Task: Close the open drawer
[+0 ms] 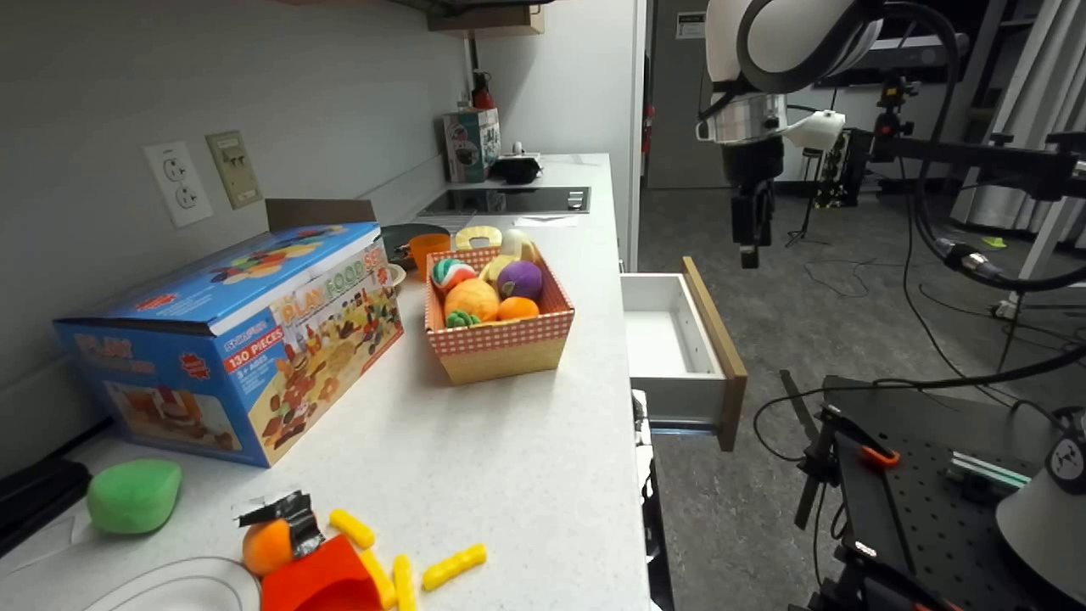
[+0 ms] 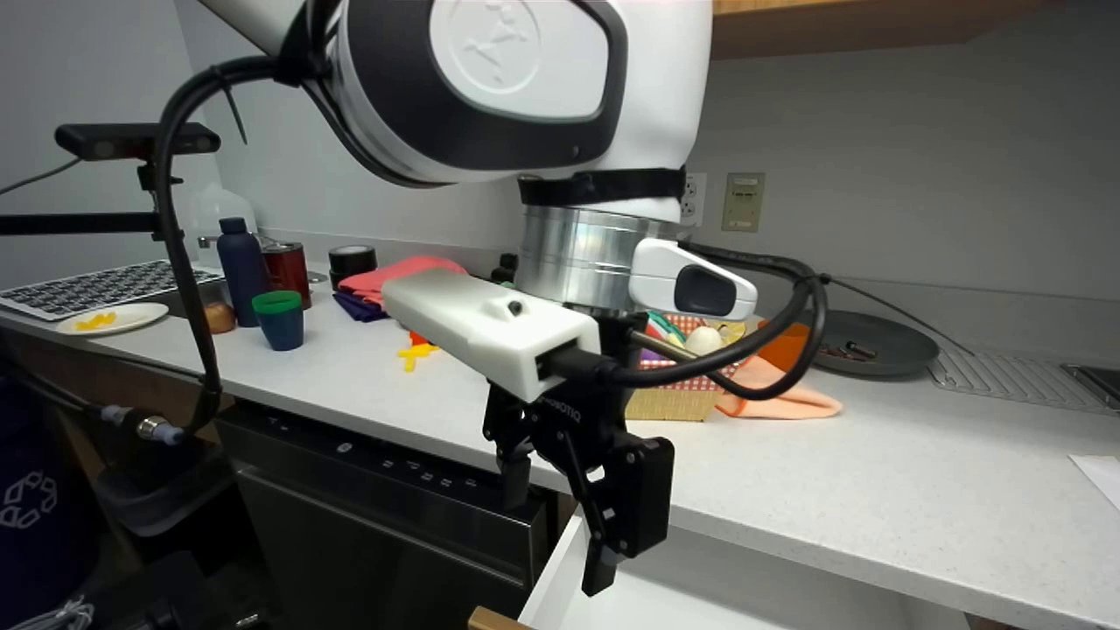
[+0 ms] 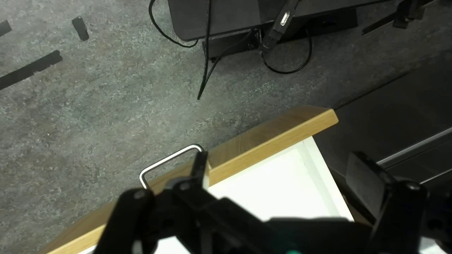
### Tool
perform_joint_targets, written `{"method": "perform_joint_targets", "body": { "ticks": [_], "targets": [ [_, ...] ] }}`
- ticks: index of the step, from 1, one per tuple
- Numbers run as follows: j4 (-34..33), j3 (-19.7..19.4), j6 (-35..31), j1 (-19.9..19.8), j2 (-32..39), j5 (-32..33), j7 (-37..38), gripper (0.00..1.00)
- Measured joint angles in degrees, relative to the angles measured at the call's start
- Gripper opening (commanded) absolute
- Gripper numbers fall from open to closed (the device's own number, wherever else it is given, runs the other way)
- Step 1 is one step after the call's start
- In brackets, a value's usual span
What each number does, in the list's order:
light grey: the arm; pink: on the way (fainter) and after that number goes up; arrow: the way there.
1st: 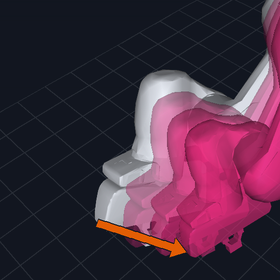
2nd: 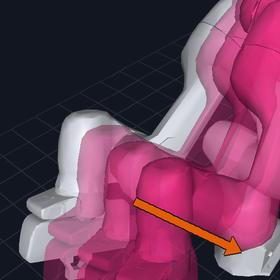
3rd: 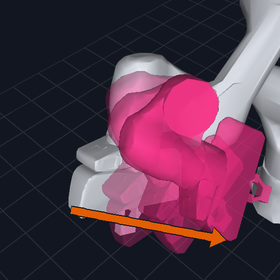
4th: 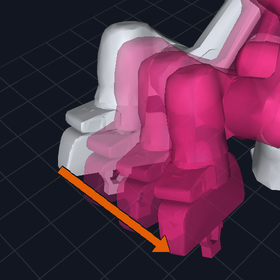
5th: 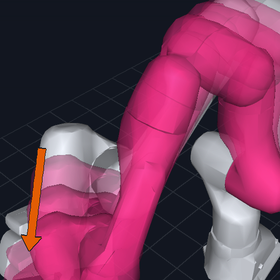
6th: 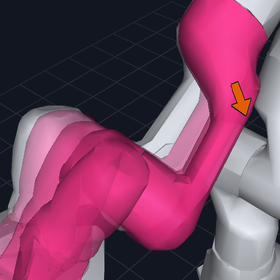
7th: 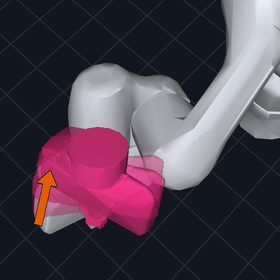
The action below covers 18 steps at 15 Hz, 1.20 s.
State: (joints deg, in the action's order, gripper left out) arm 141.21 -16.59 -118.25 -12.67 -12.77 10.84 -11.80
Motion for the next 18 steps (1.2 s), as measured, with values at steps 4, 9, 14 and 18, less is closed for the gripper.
{"method": "perform_joint_targets", "body": {
  "ticks": [4, 9, 14, 18],
  "targets": [
    [0.1, -0.9, -2.7, -0.6, 3.3, 0.0, -2.3, 1.0],
    [-1.0, -2.6, -9.4, -2.7, 11.6, 0.1, -9.1, 1.0],
    [-5.7, -2.6, -13.1, -3.8, 21.8, 1.9, -11.2, 1.0],
    [-11.4, -2.2, -13.4, -4.7, 30.1, 2.0, -11.4, 1.0]
  ]
}}
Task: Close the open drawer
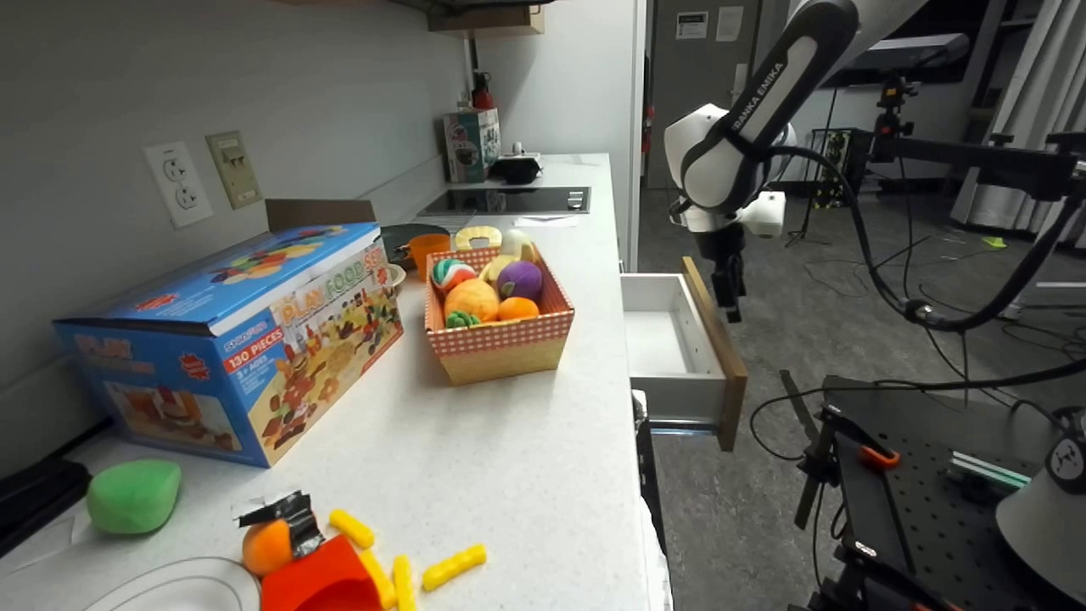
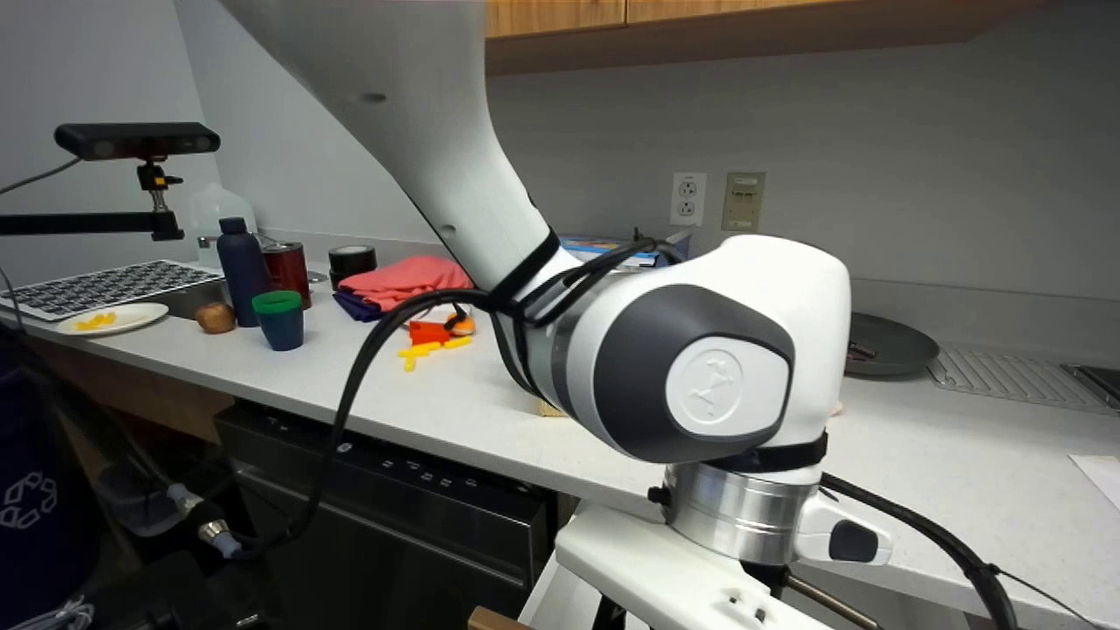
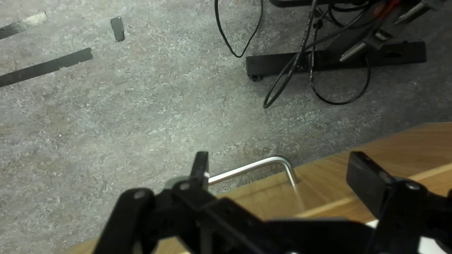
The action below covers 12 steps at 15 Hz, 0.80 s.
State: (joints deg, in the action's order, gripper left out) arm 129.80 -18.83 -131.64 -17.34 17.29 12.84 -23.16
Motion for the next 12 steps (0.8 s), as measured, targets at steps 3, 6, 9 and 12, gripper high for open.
{"method": "perform_joint_targets", "body": {
  "ticks": [3, 6, 9, 12],
  "targets": [
    [-3.7, 0.7, 0.1, -1.2, 4.7, -0.1, -0.2, 1.0],
    [-4.0, 0.9, 0.1, -1.4, 5.4, -0.1, -0.1, 1.0],
    [-4.0, 1.1, 0.1, -1.4, 5.3, 0.0, -0.2, 1.0],
    [-4.2, 1.5, -0.1, -1.5, 5.6, 0.5, -1.3, 1.0]
  ]
}}
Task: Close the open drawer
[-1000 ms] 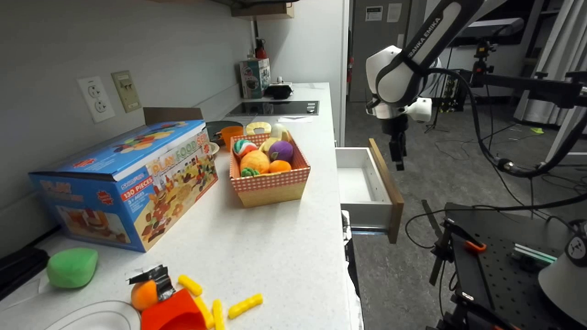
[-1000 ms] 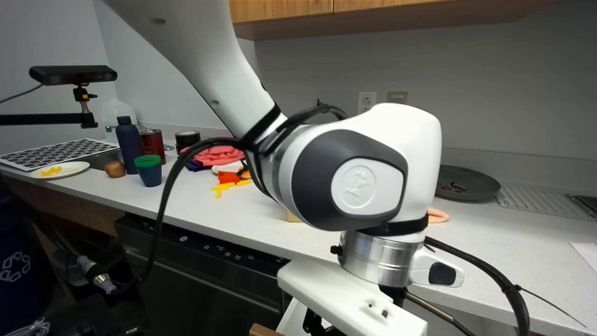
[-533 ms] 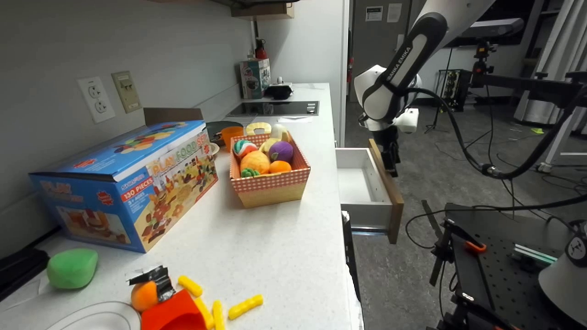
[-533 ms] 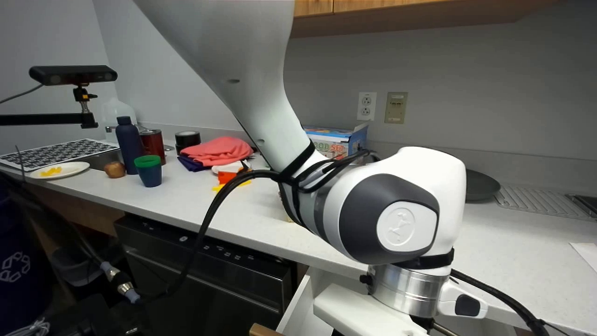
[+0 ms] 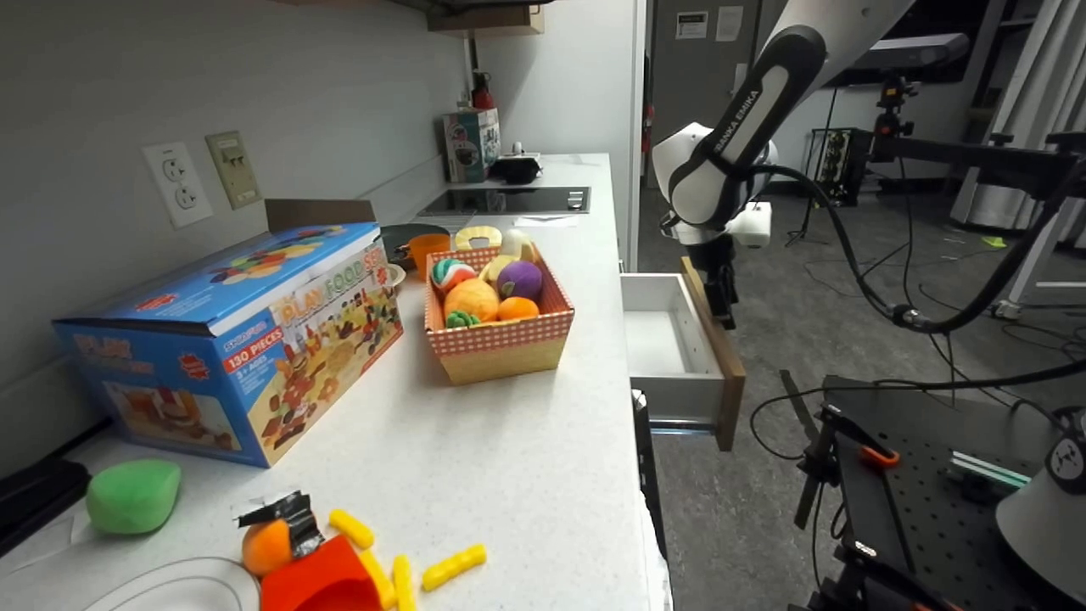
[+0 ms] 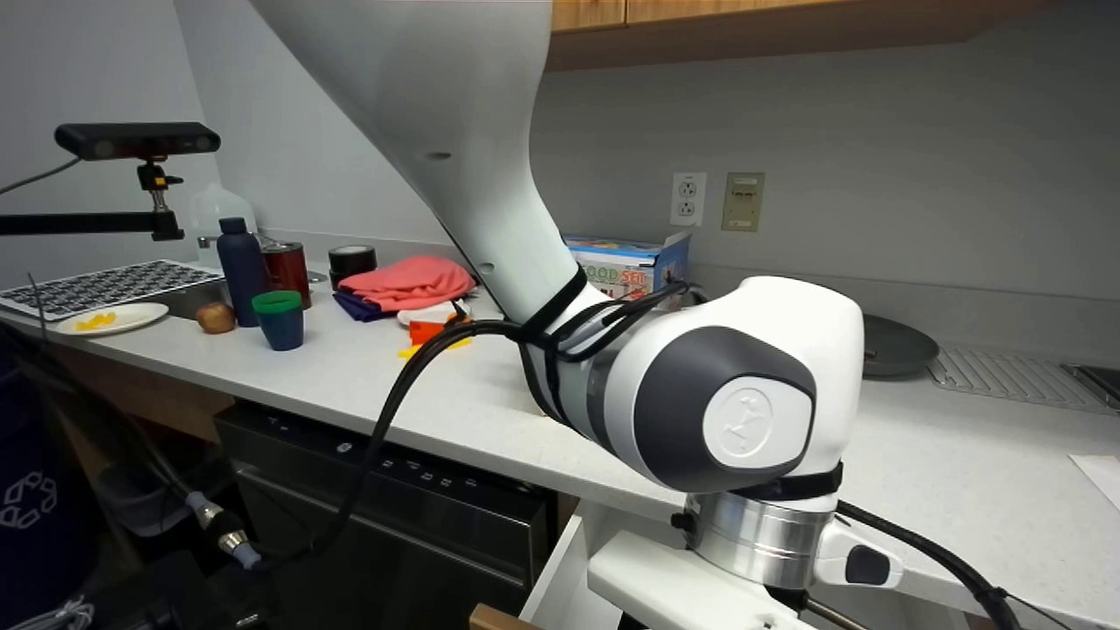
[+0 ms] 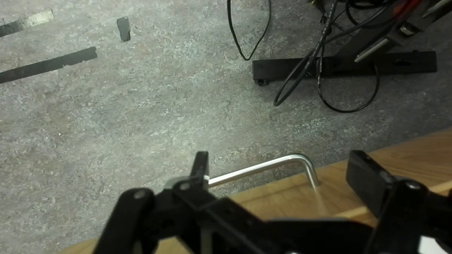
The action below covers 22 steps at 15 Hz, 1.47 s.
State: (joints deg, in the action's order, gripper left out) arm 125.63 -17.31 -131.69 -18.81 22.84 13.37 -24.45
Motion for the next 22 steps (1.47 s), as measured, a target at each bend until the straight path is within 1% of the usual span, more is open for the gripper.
{"method": "perform_joint_targets", "body": {
  "ticks": [5, 10, 18, 22],
  "targets": [
    [-2.5, 2.3, 0.0, -0.5, 1.5, -0.1, -3.9, 1.0],
    [-6.2, 5.5, 0.0, -1.6, 3.5, -1.8, -7.4, 1.0],
    [-14.2, 9.8, 0.0, -2.6, 7.9, -8.6, -9.2, 1.0],
    [-17.9, 11.4, 0.0, -2.6, 10.0, -9.3, -9.3, 1.0]
  ]
}}
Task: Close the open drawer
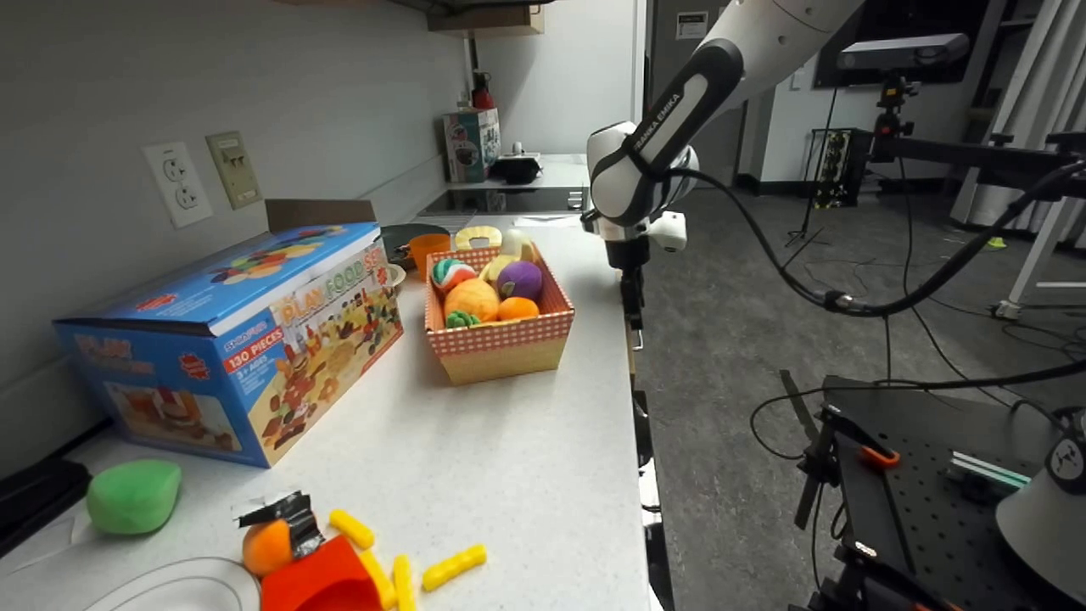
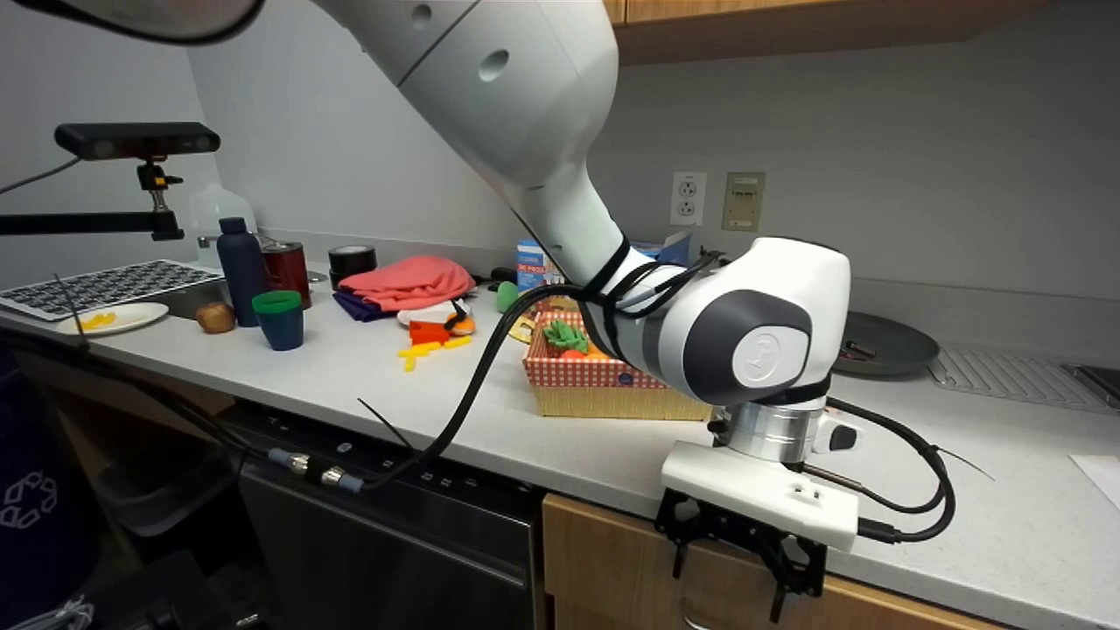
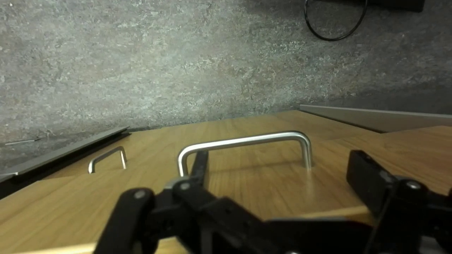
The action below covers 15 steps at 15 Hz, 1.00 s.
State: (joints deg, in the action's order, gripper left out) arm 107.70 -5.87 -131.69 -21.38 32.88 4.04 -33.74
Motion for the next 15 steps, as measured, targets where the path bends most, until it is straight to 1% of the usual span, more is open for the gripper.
{"method": "perform_joint_targets", "body": {
  "ticks": [4, 8, 11, 15],
  "targets": [
    [0.1, 0.0, -1.0, -0.2, -0.1, 0.0, -0.4, 1.0],
    [2.1, 0.0, -3.9, -0.3, -2.1, 0.1, -0.8, 1.0],
    [6.2, -0.2, -4.7, 0.8, -6.6, 1.2, 1.1, 1.0],
    [14.1, -0.5, -4.8, 3.2, -15.6, 3.7, 5.5, 1.0]
  ]
}}
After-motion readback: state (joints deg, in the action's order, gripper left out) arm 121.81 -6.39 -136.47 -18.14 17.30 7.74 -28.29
